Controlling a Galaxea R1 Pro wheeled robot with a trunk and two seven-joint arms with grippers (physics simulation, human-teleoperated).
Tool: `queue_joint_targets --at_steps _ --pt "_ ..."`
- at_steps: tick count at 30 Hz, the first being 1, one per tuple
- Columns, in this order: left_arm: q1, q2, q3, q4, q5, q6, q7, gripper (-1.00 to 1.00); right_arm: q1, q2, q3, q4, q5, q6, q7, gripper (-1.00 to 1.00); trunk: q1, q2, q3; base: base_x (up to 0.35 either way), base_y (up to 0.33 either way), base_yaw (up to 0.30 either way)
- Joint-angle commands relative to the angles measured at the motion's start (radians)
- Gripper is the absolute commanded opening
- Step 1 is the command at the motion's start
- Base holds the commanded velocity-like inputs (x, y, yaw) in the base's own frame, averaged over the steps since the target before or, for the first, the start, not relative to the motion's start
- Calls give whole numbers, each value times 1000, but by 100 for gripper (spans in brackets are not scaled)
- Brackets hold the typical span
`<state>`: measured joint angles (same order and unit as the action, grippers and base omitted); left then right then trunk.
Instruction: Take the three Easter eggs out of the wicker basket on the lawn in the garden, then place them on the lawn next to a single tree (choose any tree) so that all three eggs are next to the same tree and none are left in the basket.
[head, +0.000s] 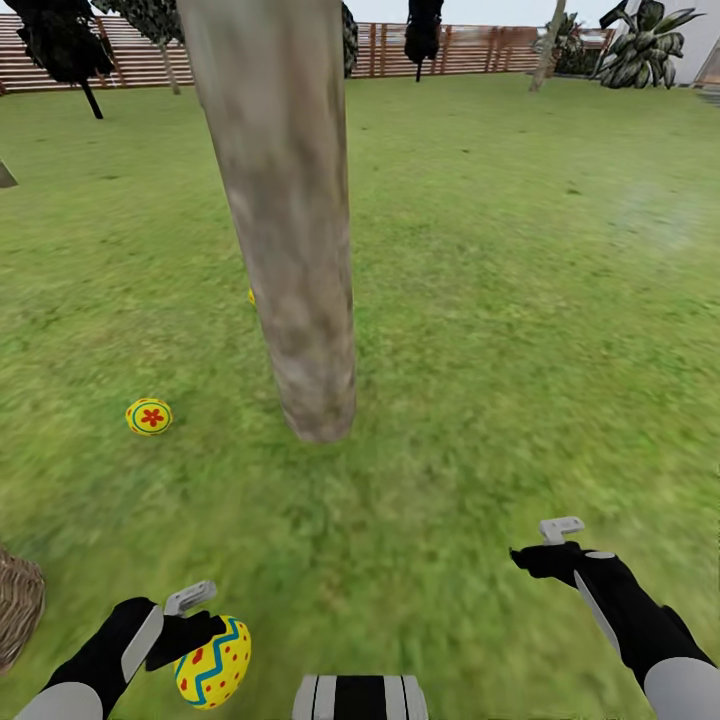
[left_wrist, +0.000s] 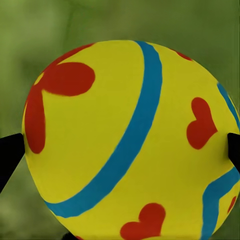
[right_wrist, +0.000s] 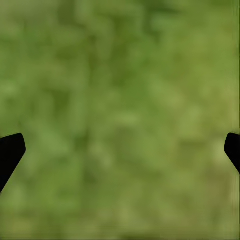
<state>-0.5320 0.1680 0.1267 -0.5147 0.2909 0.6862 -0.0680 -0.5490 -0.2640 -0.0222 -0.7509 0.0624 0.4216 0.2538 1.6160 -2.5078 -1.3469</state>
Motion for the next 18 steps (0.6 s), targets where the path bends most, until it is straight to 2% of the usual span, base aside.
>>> queue_joint_targets --at_steps 1,5,8,9,13,18 --pt "0 0 6 -2 -4 6 -5 -100 0 0 -2 -1 7 5 7 100 0 -1 -5 0 0 0" --pt "0 1 5 -2 -4 6 -6 -100 0 0 -2 -1 7 5 7 100 2 -1 -20 0 0 0" --pt "0 1 4 -2 -4 6 -6 -100 0 0 -2 -1 7 5 7 100 2 -1 -20 0 0 0" --pt "0 1 4 -2 -4 -5 -8 -100 0 0 -2 -1 7 5 7 100 2 -1 -20 0 0 0" --pt "0 3 2 2 -7 -157 -10 -100 0 0 -2 -1 7 5 7 100 2 -1 -20 6 0 0" --pt "0 5 1 28 -7 -178 -16 -100 0 0 -2 -1 7 5 7 100 2 -1 -20 260 0 0"
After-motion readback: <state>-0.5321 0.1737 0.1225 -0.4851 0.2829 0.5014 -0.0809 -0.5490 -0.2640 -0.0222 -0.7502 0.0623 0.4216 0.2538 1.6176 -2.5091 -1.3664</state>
